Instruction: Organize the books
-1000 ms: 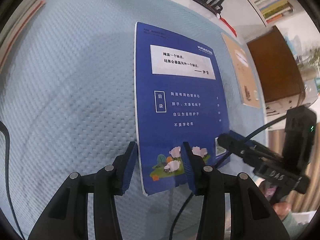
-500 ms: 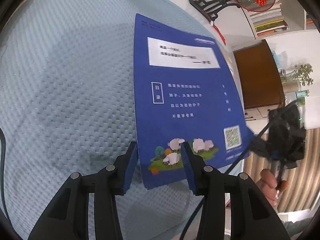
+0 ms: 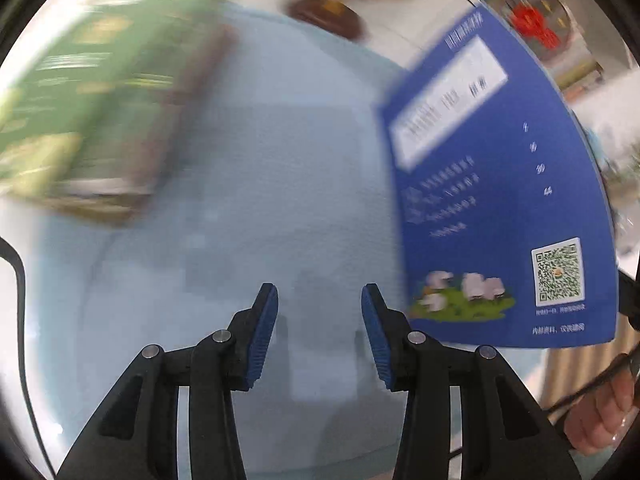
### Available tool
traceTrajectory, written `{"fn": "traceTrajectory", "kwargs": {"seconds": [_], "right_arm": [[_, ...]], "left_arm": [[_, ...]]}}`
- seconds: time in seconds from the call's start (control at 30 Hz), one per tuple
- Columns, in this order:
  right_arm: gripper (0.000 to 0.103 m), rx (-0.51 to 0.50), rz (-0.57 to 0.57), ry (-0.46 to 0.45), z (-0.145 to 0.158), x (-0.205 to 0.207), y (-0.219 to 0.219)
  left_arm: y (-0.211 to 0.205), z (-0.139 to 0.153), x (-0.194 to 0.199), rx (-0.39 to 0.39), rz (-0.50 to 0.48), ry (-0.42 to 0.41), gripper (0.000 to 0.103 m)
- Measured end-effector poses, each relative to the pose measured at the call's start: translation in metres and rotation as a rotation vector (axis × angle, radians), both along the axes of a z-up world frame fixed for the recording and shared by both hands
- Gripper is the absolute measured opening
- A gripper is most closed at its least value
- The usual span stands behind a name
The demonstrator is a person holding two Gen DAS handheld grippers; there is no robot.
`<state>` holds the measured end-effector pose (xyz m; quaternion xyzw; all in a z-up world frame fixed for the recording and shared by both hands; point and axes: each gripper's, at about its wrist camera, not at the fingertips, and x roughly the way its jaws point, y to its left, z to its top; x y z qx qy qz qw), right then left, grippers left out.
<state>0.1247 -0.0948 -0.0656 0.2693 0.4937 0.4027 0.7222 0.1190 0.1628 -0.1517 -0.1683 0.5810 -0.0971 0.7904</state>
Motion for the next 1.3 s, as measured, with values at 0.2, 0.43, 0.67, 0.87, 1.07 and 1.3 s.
{"fn": "traceTrajectory", "kwargs": {"seconds": [0.2, 0.43, 0.67, 0.87, 1.07, 1.3], "right_arm": [[0.063, -0.075, 0.073, 0.049, -0.022, -0.016, 0.033], [0.063, -0.495, -0.022, 0.072, -0.072, -0.002, 0.043], [0.043, -0.636, -0.12, 0.078, -0.12, 0.009, 0.051], [0.068, -0.453, -0.123, 0.178, -0.116, -0.007, 0.05], [0.086, -0.461, 0.055, 0.21, -0.105, -0.015, 0.054], [0.064, -0.839, 0.134, -0.036, -0.083, -0.017, 0.075]], "left_arm": [[0.051, 0.011, -0.035, 0.106, 0.061, -0.011, 0.041], [0.04, -0.014, -0.029, 0.032, 0.012, 0.032, 0.041], [0.031, -0.03, -0.002, 0.06, 0.047, 0.038, 0.041], [0.022, -0.029, -0.003, 0.075, -0.018, 0.021, 0.041], [0.022, -0.029, -0.004, 0.067, -0.051, 0.012, 0.043], [0.02, -0.029, -0.006, 0.085, -0.089, -0.009, 0.043]]}}
